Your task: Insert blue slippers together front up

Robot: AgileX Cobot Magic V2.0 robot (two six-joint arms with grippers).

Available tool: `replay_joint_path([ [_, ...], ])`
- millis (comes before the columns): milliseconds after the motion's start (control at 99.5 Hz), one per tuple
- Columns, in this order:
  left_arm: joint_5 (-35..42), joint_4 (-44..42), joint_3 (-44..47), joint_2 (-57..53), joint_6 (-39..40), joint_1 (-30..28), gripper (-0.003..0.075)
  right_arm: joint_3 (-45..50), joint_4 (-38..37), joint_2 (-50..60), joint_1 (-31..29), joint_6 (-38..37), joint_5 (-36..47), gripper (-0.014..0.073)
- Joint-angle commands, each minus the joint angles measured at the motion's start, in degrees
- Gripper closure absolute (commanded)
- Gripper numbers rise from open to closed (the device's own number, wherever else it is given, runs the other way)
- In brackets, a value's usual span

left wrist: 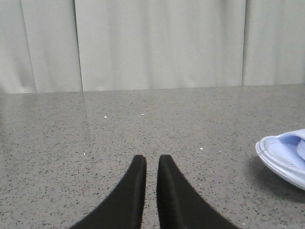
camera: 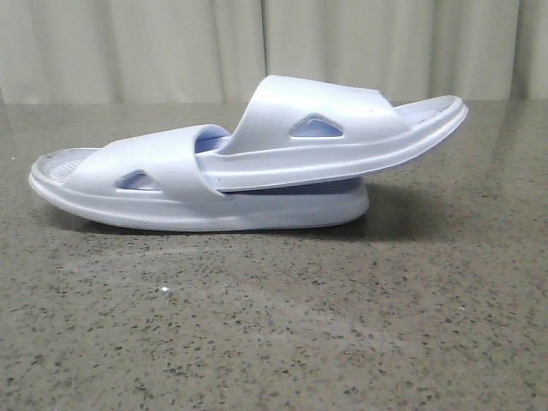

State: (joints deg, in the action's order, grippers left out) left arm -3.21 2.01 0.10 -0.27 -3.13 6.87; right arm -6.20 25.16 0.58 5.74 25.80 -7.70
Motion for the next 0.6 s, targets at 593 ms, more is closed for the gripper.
replay_joint_path([
  [593, 4.73, 0.07, 0.54, -1.61, 0.50, 0.53, 0.0704, 7.97, -26.96, 1.10, 0.01, -30.92, 9.87, 0.0701],
])
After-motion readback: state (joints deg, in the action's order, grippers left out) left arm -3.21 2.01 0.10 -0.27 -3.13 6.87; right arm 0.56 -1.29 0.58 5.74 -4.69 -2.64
